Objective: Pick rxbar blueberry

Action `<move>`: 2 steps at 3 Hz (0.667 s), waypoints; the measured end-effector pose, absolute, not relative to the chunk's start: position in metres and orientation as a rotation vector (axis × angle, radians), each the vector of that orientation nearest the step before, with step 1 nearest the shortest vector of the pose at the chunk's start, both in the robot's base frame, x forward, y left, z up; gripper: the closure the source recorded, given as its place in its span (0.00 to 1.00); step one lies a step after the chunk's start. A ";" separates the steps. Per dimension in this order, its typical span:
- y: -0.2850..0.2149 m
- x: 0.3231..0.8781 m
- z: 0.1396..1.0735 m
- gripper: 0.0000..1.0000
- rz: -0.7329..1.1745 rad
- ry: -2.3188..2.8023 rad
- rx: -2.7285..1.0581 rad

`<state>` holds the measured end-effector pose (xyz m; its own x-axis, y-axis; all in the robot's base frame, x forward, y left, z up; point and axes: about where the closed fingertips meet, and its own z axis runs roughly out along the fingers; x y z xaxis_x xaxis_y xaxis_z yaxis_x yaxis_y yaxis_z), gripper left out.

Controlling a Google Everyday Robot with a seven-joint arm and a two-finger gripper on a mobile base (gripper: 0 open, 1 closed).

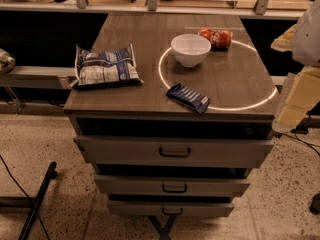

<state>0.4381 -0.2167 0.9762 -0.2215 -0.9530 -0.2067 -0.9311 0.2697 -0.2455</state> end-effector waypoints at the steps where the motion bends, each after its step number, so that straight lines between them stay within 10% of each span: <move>1: -0.217 0.438 0.976 0.00 -0.099 2.232 -1.725; 2: -0.197 0.459 0.987 0.00 -0.130 2.213 -1.663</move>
Offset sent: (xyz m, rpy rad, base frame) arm 0.0408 0.0378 0.0153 0.0449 -0.0985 -0.0609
